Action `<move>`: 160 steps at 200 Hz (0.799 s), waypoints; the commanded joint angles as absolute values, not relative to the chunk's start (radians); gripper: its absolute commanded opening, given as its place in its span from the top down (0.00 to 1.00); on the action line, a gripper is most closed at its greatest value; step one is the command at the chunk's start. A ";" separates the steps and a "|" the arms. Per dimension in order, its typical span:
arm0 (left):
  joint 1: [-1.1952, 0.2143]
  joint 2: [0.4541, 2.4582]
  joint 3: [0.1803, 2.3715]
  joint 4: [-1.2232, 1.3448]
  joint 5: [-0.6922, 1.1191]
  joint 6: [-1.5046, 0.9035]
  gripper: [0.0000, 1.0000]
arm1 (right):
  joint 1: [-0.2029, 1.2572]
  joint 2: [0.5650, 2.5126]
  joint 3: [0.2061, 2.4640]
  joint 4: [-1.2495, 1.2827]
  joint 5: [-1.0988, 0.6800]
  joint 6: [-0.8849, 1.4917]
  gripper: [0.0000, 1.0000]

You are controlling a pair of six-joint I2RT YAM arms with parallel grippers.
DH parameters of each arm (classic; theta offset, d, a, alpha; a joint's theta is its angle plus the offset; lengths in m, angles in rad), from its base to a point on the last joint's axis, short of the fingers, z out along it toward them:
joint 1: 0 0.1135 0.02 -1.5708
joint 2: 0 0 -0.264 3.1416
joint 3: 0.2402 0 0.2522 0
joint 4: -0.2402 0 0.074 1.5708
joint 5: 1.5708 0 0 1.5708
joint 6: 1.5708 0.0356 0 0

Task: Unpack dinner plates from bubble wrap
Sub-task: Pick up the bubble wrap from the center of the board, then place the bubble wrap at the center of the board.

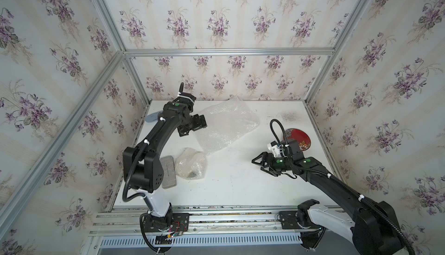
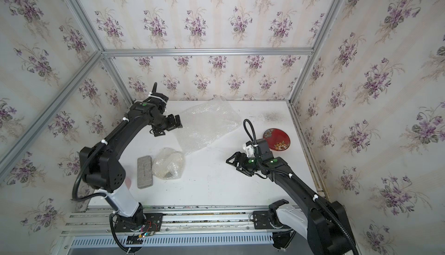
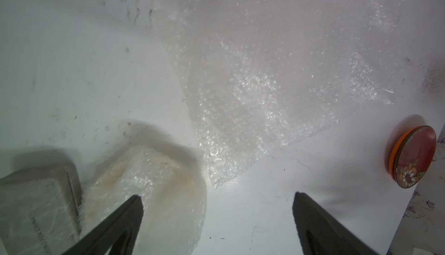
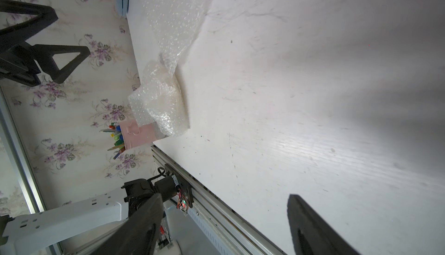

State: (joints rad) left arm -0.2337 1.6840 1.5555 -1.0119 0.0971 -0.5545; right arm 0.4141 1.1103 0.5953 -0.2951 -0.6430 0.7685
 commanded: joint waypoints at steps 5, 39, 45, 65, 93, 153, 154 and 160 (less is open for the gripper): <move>-0.258 1.547 1.388 -1.061 0.053 -0.583 0.01 | 0.457 1.166 0.627 -0.163 -0.623 0.807 0.17; -0.281 1.444 1.200 -1.069 0.013 -0.602 0.01 | 0.457 1.178 0.636 -0.117 -0.649 0.818 0.17; -0.284 1.438 1.182 -1.068 0.006 -0.600 0.01 | 0.458 1.180 0.634 -0.118 -0.657 0.816 0.17; -0.290 1.446 1.160 -1.069 -0.019 -0.583 0.01 | 0.458 1.183 0.628 -0.123 -0.672 0.809 0.17; -0.314 1.496 1.155 -1.066 -0.043 -0.557 0.01 | 0.458 1.166 0.623 -0.150 -0.669 0.794 0.17; -0.371 1.633 1.160 -1.018 -0.070 -0.526 0.26 | 0.457 1.059 0.614 -0.234 -0.627 0.780 0.17; -0.371 1.635 1.160 -1.017 -0.069 -0.525 0.27 | 0.457 1.057 0.613 -0.235 -0.626 0.779 0.17; -0.373 1.649 1.162 -1.016 -0.066 -0.521 0.33 | 0.458 1.049 0.612 -0.245 -0.622 0.777 0.17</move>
State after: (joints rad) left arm -0.3676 1.6127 1.1584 -1.0325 -0.0502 -0.5457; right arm 0.4576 1.0821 0.6163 -0.2005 -0.6514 0.7883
